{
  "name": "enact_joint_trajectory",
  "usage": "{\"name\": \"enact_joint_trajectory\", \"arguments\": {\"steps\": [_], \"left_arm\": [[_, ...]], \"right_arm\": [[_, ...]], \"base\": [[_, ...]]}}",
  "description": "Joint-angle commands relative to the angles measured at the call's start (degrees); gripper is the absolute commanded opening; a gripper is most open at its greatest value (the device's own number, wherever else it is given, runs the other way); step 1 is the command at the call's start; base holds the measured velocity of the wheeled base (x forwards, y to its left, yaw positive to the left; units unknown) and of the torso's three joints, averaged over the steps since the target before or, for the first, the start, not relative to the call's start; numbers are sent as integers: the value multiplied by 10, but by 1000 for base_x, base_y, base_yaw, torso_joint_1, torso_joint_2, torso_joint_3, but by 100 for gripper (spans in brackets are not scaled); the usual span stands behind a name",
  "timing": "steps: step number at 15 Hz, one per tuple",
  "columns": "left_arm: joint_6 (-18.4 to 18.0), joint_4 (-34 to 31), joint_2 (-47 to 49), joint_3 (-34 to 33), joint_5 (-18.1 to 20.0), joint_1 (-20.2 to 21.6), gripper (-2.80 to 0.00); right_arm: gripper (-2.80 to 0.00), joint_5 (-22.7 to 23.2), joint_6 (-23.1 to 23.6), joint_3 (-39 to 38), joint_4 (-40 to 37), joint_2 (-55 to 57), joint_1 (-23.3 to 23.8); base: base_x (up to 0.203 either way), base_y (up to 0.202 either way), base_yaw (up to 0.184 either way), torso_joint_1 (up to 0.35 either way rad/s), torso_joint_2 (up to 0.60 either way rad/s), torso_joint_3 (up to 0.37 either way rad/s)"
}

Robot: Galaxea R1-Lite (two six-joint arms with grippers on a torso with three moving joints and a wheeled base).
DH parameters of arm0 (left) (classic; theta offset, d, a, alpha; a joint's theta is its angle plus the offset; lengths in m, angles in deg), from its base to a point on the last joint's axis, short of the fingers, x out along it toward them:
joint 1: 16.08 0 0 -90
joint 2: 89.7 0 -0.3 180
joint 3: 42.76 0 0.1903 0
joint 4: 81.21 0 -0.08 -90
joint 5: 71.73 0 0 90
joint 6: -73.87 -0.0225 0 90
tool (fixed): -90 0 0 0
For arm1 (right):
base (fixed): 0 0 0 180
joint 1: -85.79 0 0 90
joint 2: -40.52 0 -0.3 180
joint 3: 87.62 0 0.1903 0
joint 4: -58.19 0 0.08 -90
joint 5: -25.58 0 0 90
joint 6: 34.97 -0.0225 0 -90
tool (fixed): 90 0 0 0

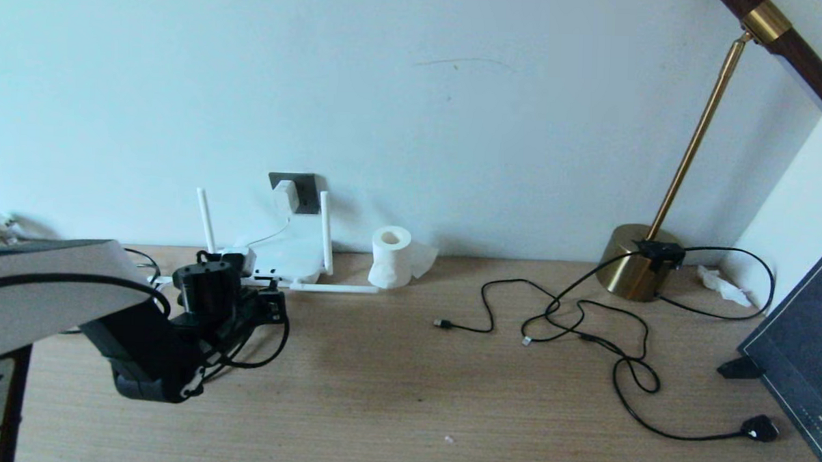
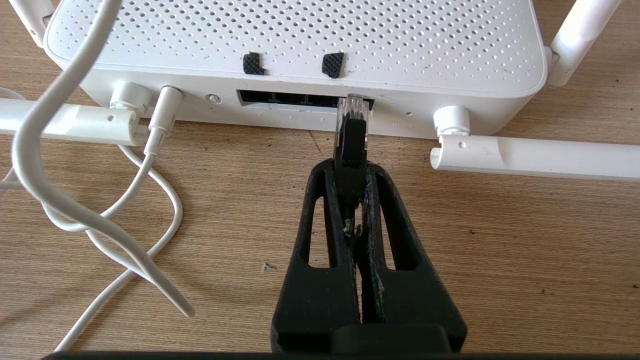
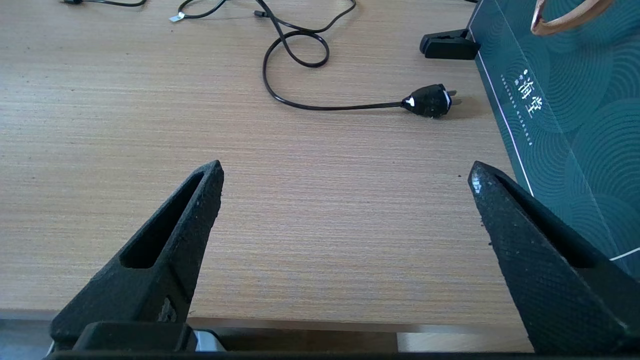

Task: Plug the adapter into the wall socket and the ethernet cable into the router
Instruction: Align cable and router interface

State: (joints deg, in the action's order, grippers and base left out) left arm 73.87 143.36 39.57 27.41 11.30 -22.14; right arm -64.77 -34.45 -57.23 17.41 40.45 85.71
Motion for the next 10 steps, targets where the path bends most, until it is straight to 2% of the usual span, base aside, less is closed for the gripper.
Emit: {"name": "enact_joint_trajectory", "arguments": {"steps": [1,10], "left_arm": [[0,6,2,1,-1,-1,-280],[3,6,2,-5,-1,0,-280]], "right_arm": [[0,0,0,0,-1,1,0],[0,0,0,0,-1,1,0]], "base": [[0,0,0,0,0,0],[0,0,0,0,0,0]]}}
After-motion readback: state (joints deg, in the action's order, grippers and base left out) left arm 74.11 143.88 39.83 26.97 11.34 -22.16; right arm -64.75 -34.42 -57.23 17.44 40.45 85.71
